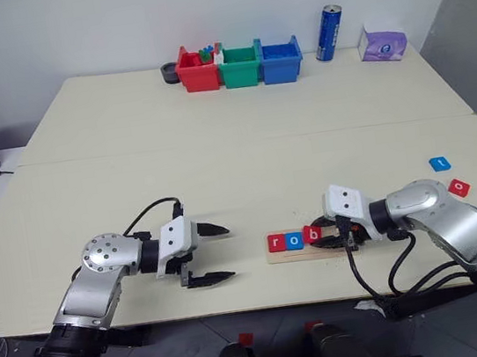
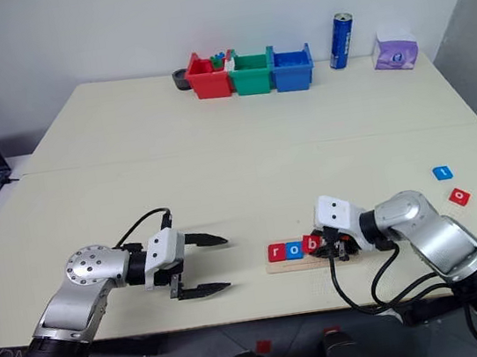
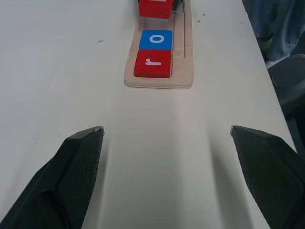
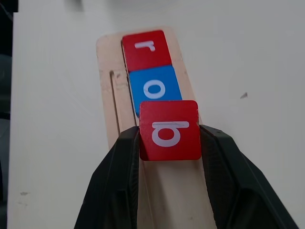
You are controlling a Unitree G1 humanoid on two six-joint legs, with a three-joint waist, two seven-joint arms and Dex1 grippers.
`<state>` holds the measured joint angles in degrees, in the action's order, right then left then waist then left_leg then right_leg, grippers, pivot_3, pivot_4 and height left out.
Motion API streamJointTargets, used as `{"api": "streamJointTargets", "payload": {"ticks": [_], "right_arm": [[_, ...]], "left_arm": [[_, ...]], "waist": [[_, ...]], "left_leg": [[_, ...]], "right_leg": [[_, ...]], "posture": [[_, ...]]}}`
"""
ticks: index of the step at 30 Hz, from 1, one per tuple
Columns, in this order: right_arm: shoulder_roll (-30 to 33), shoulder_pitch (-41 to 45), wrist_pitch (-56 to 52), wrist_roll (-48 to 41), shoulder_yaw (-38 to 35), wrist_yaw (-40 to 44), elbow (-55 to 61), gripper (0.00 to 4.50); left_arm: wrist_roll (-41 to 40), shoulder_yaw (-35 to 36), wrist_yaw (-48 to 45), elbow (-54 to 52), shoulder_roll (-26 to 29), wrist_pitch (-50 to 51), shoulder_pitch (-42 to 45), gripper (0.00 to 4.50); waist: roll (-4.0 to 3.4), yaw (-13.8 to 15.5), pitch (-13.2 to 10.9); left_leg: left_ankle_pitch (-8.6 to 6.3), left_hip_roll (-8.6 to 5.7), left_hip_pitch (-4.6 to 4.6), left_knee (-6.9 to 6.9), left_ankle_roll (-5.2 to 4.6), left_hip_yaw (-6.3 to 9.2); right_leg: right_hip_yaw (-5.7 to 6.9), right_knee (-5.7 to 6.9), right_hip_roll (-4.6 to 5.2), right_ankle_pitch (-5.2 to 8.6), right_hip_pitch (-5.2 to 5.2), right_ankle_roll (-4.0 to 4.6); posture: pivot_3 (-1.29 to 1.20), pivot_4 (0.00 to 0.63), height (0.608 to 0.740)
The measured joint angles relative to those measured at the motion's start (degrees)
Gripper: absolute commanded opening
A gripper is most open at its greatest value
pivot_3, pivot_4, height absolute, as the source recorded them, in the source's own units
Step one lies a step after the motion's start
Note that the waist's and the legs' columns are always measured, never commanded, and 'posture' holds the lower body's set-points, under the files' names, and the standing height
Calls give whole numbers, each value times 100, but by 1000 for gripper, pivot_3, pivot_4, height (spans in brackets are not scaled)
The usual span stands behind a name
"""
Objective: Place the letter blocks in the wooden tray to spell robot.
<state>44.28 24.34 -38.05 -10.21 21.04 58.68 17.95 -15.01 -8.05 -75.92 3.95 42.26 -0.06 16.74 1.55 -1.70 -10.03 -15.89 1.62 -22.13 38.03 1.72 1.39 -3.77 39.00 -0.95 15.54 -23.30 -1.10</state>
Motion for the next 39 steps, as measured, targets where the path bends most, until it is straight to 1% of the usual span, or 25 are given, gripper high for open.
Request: {"api": "streamJointTargets", "payload": {"ticks": [22, 24, 25, 30, 31, 33, 39], "right_arm": [[13, 165, 262, 335, 182, 379, -262, 1460], [14, 184, 282, 387, 209, 393, -265, 2218], [13, 195, 290, 399, 215, 403, -266, 2508], [10, 219, 308, 435, 213, 419, -270, 4294], [3, 226, 301, 432, 211, 418, -270, 4481], [-36, 250, 230, 374, 170, 406, -260, 4481], [-11, 247, -125, 8, -364, 297, 289, 4481]], "left_arm": [[0, -55, 42, -329, -43, 215, -6, 4500], [0, -57, 43, -348, -43, 218, -6, 4500], [1, -57, 43, -359, -43, 216, -14, 4500], [10, -58, 41, -363, -43, 178, -112, 4500], [13, -58, 40, -363, -43, 166, -131, 4500], [25, -60, 37, -360, -44, 106, -152, 4500], [47, -62, 37, -325, -56, 7, -191, 4500]], "waist": [[0, -6, 0], [0, -6, 0], [0, -7, 0], [0, -7, 0], [0, -6, 0], [0, -6, 0], [-1, -5, 0]], "left_leg": [[0, 0, 0, 0, 0, 1], [0, 0, 0, 0, 0, 1], [0, 0, 0, 0, 0, 1], [0, 0, 0, 0, 0, 2], [0, 0, 0, 0, 0, 1], [0, 1, 0, 0, 0, 2], [0, 0, 0, 0, 0, 5]], "right_leg": [[3, 1, -1, 0, 0, 0], [3, 1, -1, 0, 0, 0], [2, 1, -1, 0, 0, 0], [2, 1, -1, -1, 0, 1], [2, 1, -1, -1, 0, 1], [3, 1, -1, -1, 0, 2], [3, 1, 0, -1, 0, 1]], "posture": [[0, 150, 740], [0, 150, 740], [0, 150, 740], [0, 150, 740], [0, 150, 740], [0, 150, 740], [0, 150, 740]]}}
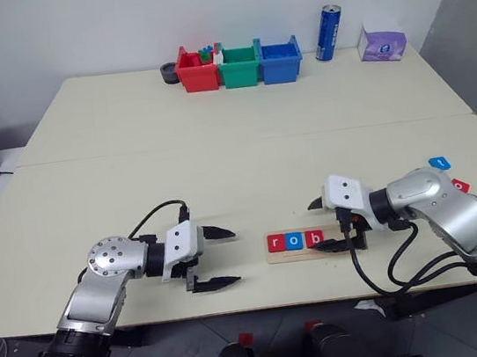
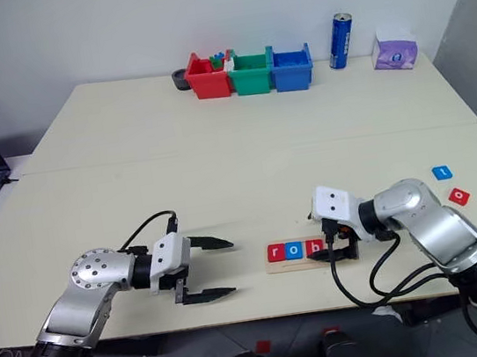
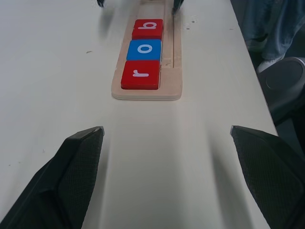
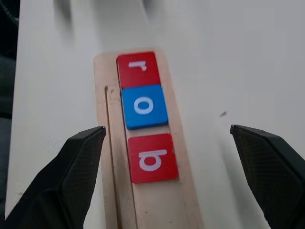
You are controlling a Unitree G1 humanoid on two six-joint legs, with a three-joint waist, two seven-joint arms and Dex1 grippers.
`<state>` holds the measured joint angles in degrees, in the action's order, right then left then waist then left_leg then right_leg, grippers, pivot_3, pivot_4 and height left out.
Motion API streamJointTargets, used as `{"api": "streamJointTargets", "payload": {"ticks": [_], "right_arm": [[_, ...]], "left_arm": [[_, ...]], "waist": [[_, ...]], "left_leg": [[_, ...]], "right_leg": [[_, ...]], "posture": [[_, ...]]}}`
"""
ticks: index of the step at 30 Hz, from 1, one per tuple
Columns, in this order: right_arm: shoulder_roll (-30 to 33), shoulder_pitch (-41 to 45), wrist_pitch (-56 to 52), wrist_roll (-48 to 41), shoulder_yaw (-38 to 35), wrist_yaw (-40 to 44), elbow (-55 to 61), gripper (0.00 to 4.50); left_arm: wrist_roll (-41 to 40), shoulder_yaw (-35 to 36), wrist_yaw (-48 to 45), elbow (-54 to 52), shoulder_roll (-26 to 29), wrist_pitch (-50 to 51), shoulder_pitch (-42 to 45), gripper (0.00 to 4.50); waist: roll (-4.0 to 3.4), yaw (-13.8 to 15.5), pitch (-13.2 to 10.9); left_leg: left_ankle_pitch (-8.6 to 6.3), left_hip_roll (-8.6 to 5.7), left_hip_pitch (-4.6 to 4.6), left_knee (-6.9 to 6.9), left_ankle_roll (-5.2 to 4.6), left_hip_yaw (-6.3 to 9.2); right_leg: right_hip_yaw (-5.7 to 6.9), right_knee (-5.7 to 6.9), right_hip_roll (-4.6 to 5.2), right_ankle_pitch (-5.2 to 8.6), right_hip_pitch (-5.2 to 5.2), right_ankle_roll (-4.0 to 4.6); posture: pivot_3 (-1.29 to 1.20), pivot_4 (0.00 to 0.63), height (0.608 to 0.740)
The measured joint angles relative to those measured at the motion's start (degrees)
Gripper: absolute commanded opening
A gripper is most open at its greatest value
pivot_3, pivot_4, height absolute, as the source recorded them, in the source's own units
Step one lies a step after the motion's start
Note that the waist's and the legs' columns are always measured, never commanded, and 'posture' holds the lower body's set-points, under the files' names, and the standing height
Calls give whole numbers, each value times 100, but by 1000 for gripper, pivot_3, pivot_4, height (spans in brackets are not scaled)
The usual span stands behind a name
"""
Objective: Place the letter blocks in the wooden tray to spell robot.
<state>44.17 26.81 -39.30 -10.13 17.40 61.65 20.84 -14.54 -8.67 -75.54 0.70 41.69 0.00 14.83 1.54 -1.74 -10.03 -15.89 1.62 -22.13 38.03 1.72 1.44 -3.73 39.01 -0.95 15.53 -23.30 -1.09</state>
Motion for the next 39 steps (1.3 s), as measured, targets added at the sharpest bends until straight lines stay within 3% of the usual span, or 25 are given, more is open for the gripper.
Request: {"api": "streamJointTargets", "payload": {"ticks": [13, 25, 39], "right_arm": [[191, -545, 270, 523, -142, -804, 108, 4481], [101, -500, 769, 918, 164, -876, -181, 4481], [198, -547, 352, 679, -38, -788, -151, 4481]], "left_arm": [[78, -46, -29, 264, -103, -176, 77, 4500], [97, -63, -33, 334, -136, -182, 129, 4500], [97, -63, -31, 333, -136, -186, 104, 4500]], "waist": [[0, -6, 0], [0, -4, 1], [0, -5, 0]], "left_leg": [[0, 0, 1, 0, 0, -5], [0, -1, 2, 1, 0, -4], [0, -1, 1, 1, 0, -4]], "right_leg": [[-2, 1, -2, 11, 0, -18], [-2, 1, -1, 8, 1, -14], [-2, 1, -1, 0, 1, -1]], "posture": [[0, 150, 740], [0, 150, 740], [0, 150, 740]]}}
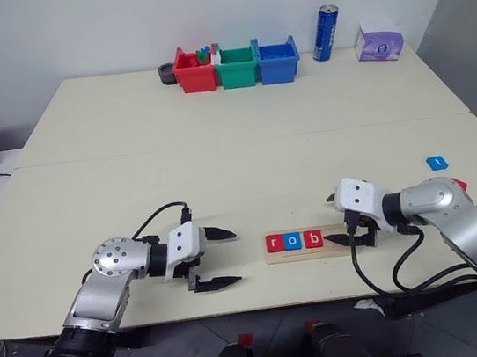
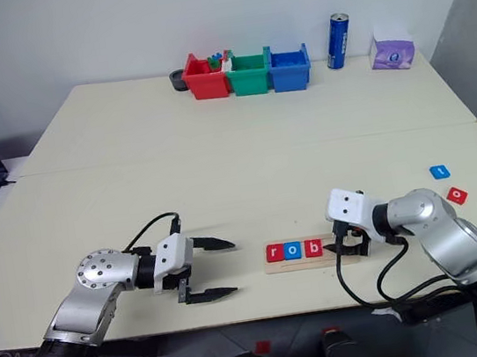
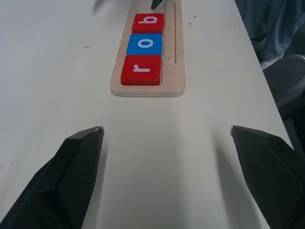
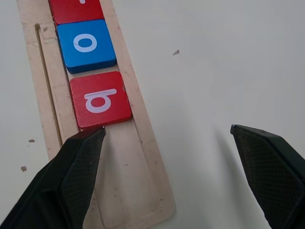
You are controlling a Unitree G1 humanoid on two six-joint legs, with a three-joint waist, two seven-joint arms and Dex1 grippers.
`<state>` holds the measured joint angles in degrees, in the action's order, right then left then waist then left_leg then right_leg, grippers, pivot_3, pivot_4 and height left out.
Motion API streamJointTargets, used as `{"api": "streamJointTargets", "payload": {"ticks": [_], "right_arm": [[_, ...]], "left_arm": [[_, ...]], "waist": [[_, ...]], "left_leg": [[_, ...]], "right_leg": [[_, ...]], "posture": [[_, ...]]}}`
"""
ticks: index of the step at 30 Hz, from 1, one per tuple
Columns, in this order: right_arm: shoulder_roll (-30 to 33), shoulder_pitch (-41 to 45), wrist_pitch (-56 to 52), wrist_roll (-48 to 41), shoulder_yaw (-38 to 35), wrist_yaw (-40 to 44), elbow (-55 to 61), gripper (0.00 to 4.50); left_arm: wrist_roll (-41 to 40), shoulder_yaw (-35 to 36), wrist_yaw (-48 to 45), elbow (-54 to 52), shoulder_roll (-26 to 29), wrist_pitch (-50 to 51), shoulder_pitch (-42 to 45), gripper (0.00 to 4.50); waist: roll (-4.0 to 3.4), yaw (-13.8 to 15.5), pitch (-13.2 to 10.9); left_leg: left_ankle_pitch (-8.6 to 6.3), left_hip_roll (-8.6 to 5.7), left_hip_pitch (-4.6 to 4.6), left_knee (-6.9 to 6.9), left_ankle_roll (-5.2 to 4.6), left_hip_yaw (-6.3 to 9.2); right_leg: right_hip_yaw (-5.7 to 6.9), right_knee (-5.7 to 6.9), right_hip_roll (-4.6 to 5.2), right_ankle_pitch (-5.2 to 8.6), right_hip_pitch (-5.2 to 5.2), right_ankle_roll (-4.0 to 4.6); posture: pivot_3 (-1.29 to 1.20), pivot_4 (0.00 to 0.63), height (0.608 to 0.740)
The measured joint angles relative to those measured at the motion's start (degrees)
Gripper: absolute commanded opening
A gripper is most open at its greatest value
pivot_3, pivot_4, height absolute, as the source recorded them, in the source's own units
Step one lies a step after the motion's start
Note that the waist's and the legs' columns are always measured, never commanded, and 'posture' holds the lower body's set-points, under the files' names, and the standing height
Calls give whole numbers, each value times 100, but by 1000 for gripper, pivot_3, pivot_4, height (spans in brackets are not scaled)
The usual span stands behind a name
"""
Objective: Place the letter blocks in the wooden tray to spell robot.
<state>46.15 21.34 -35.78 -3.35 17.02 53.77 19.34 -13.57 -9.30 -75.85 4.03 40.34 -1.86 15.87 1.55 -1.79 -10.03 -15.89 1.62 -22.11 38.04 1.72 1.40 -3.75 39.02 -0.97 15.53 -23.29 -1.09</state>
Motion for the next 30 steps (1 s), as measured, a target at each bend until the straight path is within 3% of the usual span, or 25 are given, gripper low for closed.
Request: {"api": "streamJointTargets", "payload": {"ticks": [23, 26, 30], "right_arm": [[-217, 167, 38, 200, 183, -13, -125, 4481], [-87, 119, -135, 30, -357, -40, -39, 4481], [-268, -341, -691, -425, -1685, -474, 119, 4481]], "left_arm": [[22, -1, 4, 6, -7, -139, -33, 4500], [19, -2, 18, 2, -32, -124, -47, 4500], [-14, -5, 61, -67, -108, 8, -90, 4500]], "waist": [[0, 1, 0], [0, 4, 0], [2, 20, 1]], "left_leg": [[0, -1, 0, 0, 0, 0], [0, -2, -1, 0, 0, 0], [0, -2, -4, -2, 0, 5]], "right_leg": [[0, 0, 1, -1, 0, 1], [0, 0, 1, -1, 0, 1], [2, 0, 2, -1, 1, 1]], "posture": [[0, 150, 740], [0, 150, 740], [0, 150, 740]]}}
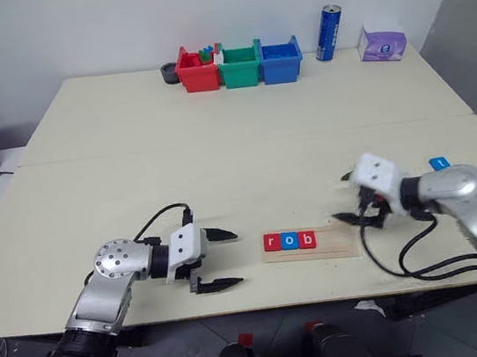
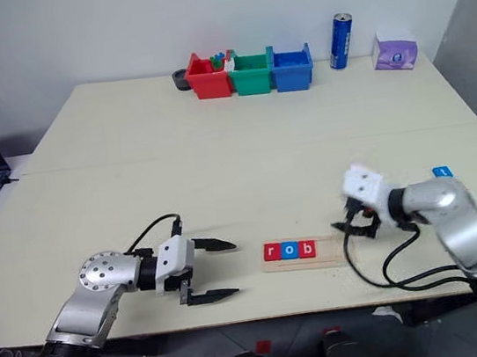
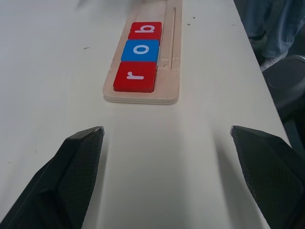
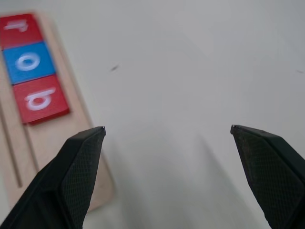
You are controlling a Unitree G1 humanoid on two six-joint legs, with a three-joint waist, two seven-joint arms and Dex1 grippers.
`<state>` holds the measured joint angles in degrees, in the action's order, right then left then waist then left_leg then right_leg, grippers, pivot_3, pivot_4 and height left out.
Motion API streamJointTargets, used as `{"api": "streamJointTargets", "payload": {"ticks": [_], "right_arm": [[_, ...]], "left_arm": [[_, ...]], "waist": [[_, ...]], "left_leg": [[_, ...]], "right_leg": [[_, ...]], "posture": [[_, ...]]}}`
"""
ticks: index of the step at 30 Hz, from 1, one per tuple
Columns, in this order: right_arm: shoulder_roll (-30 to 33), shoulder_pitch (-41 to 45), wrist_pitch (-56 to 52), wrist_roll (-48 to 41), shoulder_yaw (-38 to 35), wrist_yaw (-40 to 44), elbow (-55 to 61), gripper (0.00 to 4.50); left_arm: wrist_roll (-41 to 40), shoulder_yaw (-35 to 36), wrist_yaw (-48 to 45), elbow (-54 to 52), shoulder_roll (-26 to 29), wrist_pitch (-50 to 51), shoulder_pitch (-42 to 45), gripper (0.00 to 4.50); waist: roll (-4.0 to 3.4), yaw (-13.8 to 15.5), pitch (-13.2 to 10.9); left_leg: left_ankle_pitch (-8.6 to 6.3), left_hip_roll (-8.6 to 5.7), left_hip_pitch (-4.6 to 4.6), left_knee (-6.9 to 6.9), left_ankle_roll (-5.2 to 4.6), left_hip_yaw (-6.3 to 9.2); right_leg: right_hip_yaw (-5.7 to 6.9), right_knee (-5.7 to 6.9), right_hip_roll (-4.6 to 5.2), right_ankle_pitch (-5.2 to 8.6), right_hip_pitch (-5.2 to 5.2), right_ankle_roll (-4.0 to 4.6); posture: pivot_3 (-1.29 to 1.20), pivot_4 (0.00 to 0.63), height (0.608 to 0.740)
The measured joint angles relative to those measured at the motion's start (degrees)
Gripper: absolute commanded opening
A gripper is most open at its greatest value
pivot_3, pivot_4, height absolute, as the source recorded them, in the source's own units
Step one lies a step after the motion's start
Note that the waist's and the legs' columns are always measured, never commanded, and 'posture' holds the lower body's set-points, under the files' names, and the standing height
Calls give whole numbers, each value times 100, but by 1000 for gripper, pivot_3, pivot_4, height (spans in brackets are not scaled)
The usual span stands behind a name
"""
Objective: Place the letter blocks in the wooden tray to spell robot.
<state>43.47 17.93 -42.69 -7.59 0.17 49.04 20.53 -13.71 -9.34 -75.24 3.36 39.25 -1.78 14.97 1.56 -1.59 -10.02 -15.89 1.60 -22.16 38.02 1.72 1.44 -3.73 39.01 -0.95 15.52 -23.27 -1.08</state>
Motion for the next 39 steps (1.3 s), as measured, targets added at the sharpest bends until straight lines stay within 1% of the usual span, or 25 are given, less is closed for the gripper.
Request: {"api": "streamJointTargets", "payload": {"ticks": [2, 3, 5, 8, 10, 13, 17, 23, 27, 30, 35, 36, 37, 39], "right_arm": [[-291, -306, -169, -108, -702, -417, 3, 4481], [-505, -537, -171, -101, -1118, -747, -6, 4481], [-861, -900, -143, 31, -1712, -1458, -146, 4481], [-1344, -1103, -79, 335, -2277, -2530, -389, 4481], [-1697, -1233, -5, 432, -2548, -3090, -418, 4481], [-2175, -1303, 104, 464, -2607, -3669, -552, 4481], [-2579, -1189, 401, 421, -2613, -4193, -928, 4481], [-2650, -734, 855, 409, -2849, -4928, -1758, 4481], [-2709, -489, 1135, 297, -2900, -5152, -2201, 4481], [-2737, -335, 1221, 150, -2979, -5187, -2429, 3921], [-2760, -184, 1315, -8, -2928, -5187, -2669, 2095], [-2759, -169, 1322, -21, -2913, -5189, -2694, 1811], [-2753, -168, 1329, -19, -2895, -5211, -2699, 1437], [-2725, -213, 1324, -14, -2828, -5257, -2663, 1445]], "left_arm": [[-43, -2, 62, -92, -43, 99, -20, 4500], [-77, -1, 86, -144, -54, 153, -20, 4500], [-104, -1, 94, -204, -54, 224, -25, 4500], [-119, -1, 94, -250, -55, 283, -21, 4500], [-119, -2, 89, -257, -65, 291, 23, 4500], [-117, -8, 83, -257, -81, 296, 73, 4500], [-113, -46, 74, -257, -115, 296, 164, 4500], [-101, -50, 64, -256, -116, 299, 179, 4500], [-97, -50, 64, -258, -115, 304, 179, 4500], [-94, -50, 65, -258, -115, 303, 179, 4500], [-91, -50, 65, -258, -114, 295, 179, 4500], [-91, -50, 65, -258, -114, 293, 179, 4500], [-91, -50, 65, -258, -114, 291, 177, 4500], [-90, -50, 65, -257, -112, 286, 153, 4500]], "waist": [[0, 4, 0], [1, 8, 1], [0, 8, 1], [-6, -20, 2], [-10, -37, 6], [-15, -80, 6], [-19, -81, 8], [-20, -78, 8], [-20, -87, 8], [-19, -92, 9], [-15, -115, 12], [-13, -122, 13], [-10, -120, 15], [-8, -116, 16]], "left_leg": [[0, 0, -2, 0, 0, 0], [0, -1, -3, 0, 0, 3], [0, -2, -2, 0, 0, 0], [1, -2, 7, -1, 1, -10], [0, -1, 15, -4, 1, -12], [1, 0, 20, -5, 1, -15], [1, 0, 19, -5, 1, -19], [0, -2, 16, -5, 0, -26], [0, -2, 17, -6, 0, -28], [0, -1, 19, -5, 0, -28], [1, 1, 19, -4, 0, -26], [0, 1, 20, -4, 0, -25], [1, 1, 19, -4, 0, -24], [1, 0, 18, -4, 0, -22]], "right_leg": [[-2, 0, 0, 0, 0, 0], [-3, 0, 1, 0, 1, 0], [-6, 1, 2, 0, 1, 0], [-16, 6, 1, 0, -2, -1], [-24, 7, -4, 1, 0, -3], [-29, 10, -11, 12, 0, -20], [-30, 9, -14, 12, 0, -20], [-32, 4, -6, -1, 0, 1], [-33, 4, -9, 0, 0, 0], [-33, 4, -9, -1, 2, 0], [-33, 4, -9, -1, 5, -1], [-33, 3, -8, -1, 6, -1], [-33, 3, -8, -1, 6, -1], [-33, 2, -7, -1, 7, -1]], "posture": [[0, 150, 740], [0, 150, 740], [0, 150, 740], [0, 150, 740], [0, 150, 740], [0, 150, 740], [0, 150, 740], [0, 150, 740], [0, 150, 740], [0, 150, 740], [0, 150, 740], [0, 150, 740], [0, 150, 740], [0, 150, 740]]}}
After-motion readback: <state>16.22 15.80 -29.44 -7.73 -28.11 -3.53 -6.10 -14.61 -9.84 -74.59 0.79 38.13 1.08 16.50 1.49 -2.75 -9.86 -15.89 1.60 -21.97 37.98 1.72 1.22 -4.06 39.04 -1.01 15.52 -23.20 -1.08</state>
